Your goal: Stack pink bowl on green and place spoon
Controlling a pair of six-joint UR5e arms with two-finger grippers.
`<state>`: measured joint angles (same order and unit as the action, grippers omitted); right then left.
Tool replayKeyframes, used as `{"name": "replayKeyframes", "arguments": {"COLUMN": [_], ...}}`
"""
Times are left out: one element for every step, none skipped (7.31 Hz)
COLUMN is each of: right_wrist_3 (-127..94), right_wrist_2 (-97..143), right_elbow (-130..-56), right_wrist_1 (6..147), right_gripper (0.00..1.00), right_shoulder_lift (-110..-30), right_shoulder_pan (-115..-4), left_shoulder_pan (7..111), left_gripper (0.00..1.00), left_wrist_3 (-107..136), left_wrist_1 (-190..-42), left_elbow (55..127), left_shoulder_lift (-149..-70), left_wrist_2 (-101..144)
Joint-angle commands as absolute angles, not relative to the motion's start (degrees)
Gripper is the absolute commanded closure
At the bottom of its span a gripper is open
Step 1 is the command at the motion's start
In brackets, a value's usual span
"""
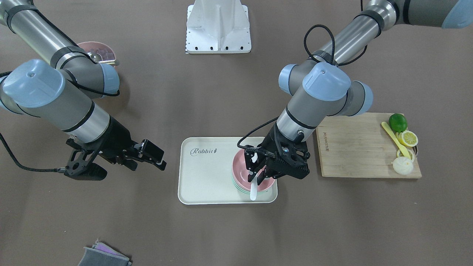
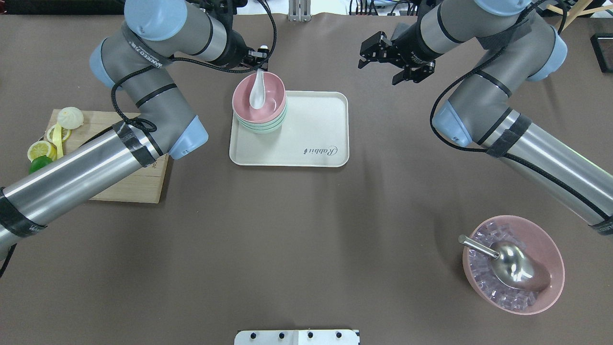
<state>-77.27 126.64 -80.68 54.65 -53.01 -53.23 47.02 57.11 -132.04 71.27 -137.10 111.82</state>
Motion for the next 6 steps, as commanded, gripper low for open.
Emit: {"name": "replayKeyframes", "arguments": {"right_wrist_3": [-77.3,-77.3,-77.0,-73.3,-66.1,-55.0], "right_wrist_2": [126.4,126.8,127.3,129.5,132.3,132.4], "right_elbow": [-80.7,-80.7,-81.0,-81.4,-81.9,-82.8], "right_wrist_1": [54.6,54.6,54.8,55.5,60.4,65.8], "right_gripper": [0.00,0.00,0.00,0.00,0.00,0.00], "right_shoulder_lift": [-53.1,-53.2,-54.6,-57.6,-60.3,-63.2], "right_shoulder_pan": [-53.2,-53.3,-54.9,-58.4,-62.3,-65.5], "left_shoulder_pan": [47.0,47.3,48.5,49.7,52.5,55.3], "left_gripper": [0.02,0.02,0.02,0.02,0.02,0.02], "left_wrist_3": [58.1,58.4,57.8,57.7,57.6,57.7], "left_wrist_1": [-131.8,-131.5,-131.3,-131.6,-131.8,-131.5], "left_elbow": [71.2,72.0,74.7,79.6,82.8,84.2], "left_shoulder_lift": [-136.7,-136.2,-133.7,-128.4,-122.9,-120.1], "left_wrist_2": [110.8,110.9,111.4,111.4,112.3,115.6]}}
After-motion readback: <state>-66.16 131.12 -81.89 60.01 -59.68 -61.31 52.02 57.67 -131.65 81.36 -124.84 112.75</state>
